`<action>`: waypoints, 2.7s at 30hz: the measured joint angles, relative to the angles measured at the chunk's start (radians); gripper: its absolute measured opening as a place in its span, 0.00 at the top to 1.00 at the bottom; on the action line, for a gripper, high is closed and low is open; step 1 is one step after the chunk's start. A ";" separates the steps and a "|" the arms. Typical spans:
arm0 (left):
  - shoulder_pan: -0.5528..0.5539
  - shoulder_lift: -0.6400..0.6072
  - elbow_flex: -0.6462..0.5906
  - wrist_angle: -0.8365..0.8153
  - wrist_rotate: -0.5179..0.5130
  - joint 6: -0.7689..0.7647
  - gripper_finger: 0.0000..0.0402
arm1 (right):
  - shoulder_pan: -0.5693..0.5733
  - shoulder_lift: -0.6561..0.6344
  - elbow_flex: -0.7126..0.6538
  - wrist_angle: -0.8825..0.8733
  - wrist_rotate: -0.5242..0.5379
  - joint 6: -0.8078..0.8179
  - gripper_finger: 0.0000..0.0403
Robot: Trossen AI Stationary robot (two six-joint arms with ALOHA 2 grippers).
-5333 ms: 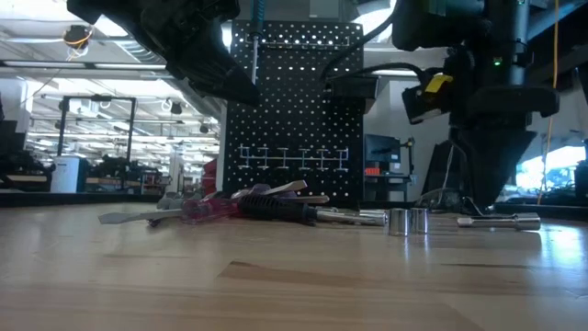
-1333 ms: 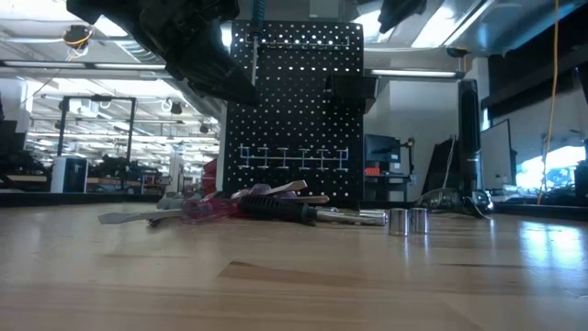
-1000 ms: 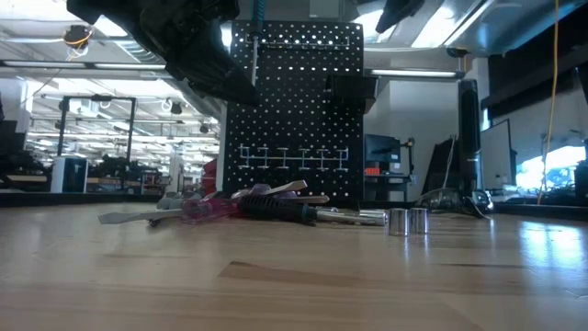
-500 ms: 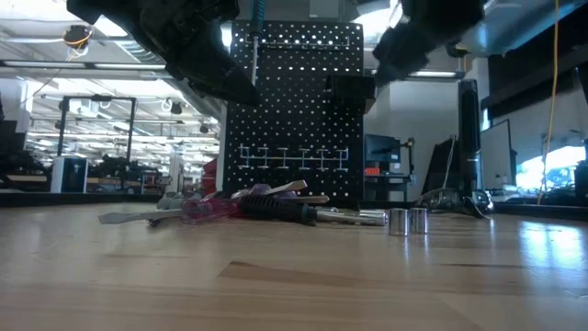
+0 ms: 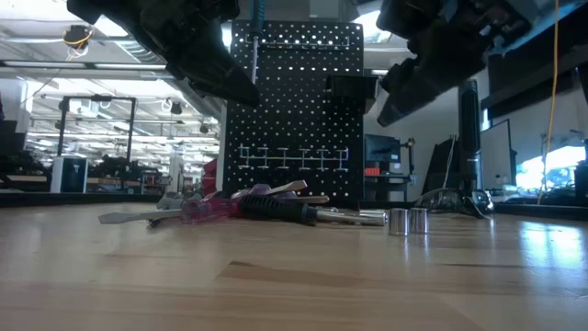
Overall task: Hang tools onto peg board
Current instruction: Put the silver socket into the black bin on the peg board
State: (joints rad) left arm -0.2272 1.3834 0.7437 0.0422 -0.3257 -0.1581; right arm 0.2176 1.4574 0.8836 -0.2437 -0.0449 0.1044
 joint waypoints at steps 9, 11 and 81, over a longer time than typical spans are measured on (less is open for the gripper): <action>0.000 0.000 0.000 0.000 0.000 -0.001 0.66 | 0.049 0.000 -0.114 0.086 0.031 -0.101 0.54; 0.000 0.000 0.000 0.000 0.000 0.000 0.66 | 0.054 0.000 -0.134 0.102 0.049 -0.104 0.54; 0.000 0.000 0.000 -0.001 0.000 -0.003 0.66 | 0.050 0.060 -0.144 0.117 0.169 -0.165 0.80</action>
State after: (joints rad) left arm -0.2272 1.3834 0.7437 0.0414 -0.3256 -0.1608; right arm 0.2680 1.5174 0.7391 -0.1272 0.1243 -0.0604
